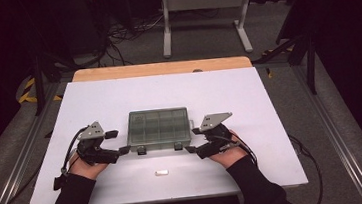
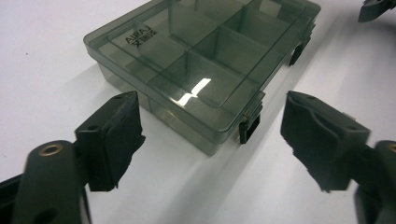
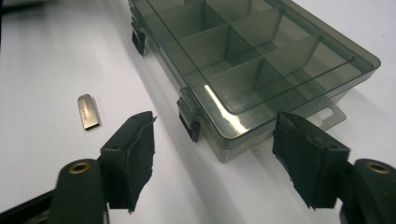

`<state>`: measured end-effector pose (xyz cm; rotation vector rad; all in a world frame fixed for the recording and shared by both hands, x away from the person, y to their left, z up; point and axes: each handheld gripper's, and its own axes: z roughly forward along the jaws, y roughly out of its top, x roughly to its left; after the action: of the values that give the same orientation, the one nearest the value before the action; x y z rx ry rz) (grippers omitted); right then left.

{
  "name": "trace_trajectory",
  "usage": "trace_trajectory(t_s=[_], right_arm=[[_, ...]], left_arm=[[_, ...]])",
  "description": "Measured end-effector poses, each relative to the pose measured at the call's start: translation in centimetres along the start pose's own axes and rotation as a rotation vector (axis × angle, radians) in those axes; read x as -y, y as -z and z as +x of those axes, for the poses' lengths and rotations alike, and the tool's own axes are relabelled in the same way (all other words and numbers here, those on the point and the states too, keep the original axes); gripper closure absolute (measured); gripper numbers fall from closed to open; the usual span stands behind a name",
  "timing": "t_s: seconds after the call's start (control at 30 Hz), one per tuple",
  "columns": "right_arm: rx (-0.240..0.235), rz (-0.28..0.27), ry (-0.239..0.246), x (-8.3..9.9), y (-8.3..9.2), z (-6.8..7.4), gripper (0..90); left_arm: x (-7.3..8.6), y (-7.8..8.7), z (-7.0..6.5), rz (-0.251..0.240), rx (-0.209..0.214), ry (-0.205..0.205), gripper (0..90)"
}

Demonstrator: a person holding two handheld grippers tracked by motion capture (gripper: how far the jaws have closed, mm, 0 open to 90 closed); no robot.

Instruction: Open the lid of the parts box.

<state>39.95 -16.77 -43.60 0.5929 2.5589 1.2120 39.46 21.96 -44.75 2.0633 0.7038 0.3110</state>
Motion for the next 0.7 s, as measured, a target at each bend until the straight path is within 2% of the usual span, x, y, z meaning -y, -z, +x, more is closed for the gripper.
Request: trace_trajectory(t_s=[0.27,0.33,0.7], right_arm=[[-0.006,0.034,-0.019,0.3,-0.4,-0.2,37.5],[-0.007,0.044,-0.02,0.4,-0.5,-0.2,39.5],[0.007,0.079,-0.029,0.8,-0.9,-0.4,49.1]], left_arm=[[0.4,-0.6,0.3,0.048,0.012,0.013,28.4],[0.4,-0.7,0.4,0.06,0.022,0.006,32.9],[0.7,-1.4,0.5,0.111,0.018,-0.006,38.7]])
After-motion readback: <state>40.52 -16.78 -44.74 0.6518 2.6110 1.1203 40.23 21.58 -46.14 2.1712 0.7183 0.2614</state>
